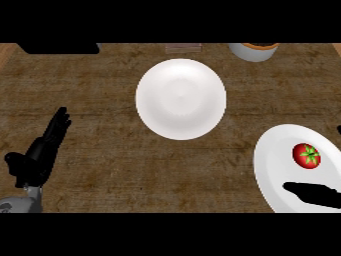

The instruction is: Pick the tomato from the plate and place it in the plate

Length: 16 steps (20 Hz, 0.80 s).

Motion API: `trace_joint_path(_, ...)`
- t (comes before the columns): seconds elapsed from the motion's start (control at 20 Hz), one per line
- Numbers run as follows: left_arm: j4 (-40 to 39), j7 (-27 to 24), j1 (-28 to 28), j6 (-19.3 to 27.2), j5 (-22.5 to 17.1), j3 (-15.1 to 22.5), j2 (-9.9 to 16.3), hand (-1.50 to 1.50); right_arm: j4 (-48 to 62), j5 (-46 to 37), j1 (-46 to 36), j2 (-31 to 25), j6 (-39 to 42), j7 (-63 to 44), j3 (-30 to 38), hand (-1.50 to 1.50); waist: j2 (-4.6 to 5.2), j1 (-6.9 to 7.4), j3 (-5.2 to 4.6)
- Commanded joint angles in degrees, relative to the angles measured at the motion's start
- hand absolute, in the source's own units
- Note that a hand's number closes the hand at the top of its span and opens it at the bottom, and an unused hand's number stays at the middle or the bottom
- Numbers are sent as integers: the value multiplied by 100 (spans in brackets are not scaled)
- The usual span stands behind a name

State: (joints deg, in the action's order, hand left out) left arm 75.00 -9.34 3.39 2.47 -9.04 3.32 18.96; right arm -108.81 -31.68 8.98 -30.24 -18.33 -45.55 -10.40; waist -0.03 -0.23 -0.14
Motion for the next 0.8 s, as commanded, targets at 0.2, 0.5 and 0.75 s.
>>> trace_joint_path(0.2,-277,28,239,-304,-27,-263,8,0,-230,40,-604,-14,1376,-1349,233,-150,6,29,11)
trace_joint_path(0.5,112,47,-94,-363,119,-268,-36,0,432,-154,-345,245,1511,-981,193,-150,2,27,14)
trace_joint_path(0.75,183,186,-21,-210,403,-310,-333,0,848,-99,-770,567,1859,-736,577,-150,2,26,14)
